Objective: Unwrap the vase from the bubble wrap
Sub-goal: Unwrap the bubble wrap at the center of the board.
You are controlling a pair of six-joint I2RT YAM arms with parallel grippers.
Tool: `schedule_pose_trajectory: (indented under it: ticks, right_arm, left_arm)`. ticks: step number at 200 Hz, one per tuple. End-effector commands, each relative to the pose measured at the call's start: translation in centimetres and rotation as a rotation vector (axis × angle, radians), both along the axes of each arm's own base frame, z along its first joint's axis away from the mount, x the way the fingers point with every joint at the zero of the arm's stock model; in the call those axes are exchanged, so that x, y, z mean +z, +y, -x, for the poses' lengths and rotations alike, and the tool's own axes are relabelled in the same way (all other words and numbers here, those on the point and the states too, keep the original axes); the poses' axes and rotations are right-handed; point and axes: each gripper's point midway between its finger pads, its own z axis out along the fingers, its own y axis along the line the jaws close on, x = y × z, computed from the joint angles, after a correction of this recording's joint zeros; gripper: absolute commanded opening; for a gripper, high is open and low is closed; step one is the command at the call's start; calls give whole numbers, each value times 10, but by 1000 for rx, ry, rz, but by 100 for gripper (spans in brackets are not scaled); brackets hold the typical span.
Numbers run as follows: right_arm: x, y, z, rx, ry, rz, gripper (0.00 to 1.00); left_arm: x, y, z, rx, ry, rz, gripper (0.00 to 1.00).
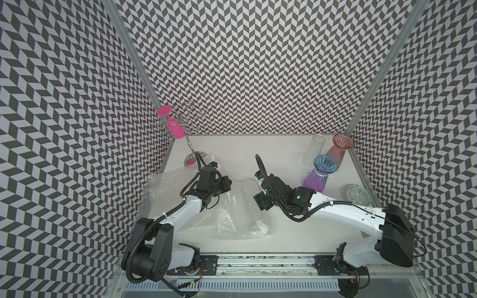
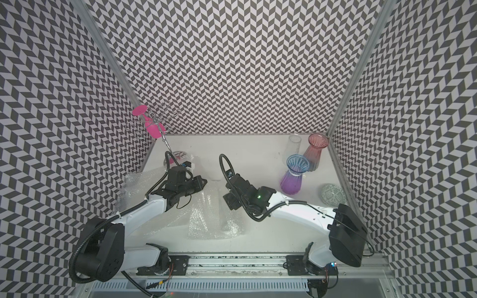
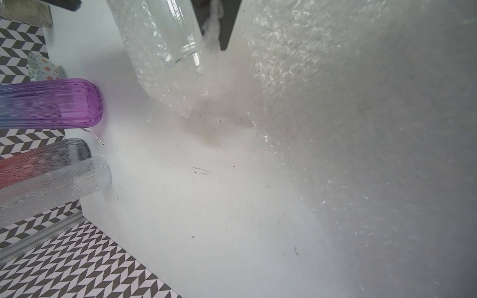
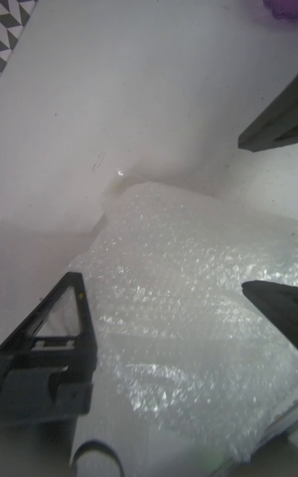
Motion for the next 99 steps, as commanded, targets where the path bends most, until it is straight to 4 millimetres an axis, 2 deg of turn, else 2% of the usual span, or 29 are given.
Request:
schedule_pose_trajectory:
  ticks: [1, 26, 70, 79, 91, 99]
  right_arm:
    - [-23, 16, 7, 31, 66, 17, 85]
    - [-42, 18, 6, 30, 78, 37, 84]
    - [-63, 5, -4, -14, 80, 69, 71]
    - [-67, 3, -4, -19, 87, 68, 62]
    - [-69, 0, -4, -28, 90, 64, 38]
    - [-69, -2, -4, -33, 93, 58, 27]
  left_arm:
    - [11, 0, 6, -22, -25, -49, 0]
    - [12, 2, 11, -27, -31, -57, 0]
    - [10, 2, 14, -42, -19, -69, 0]
    - [10, 2, 14, -45, -19, -71, 0]
    - [10, 3, 14, -48, -18, -77, 0]
    - [10, 3, 14, -48, -20, -82, 0]
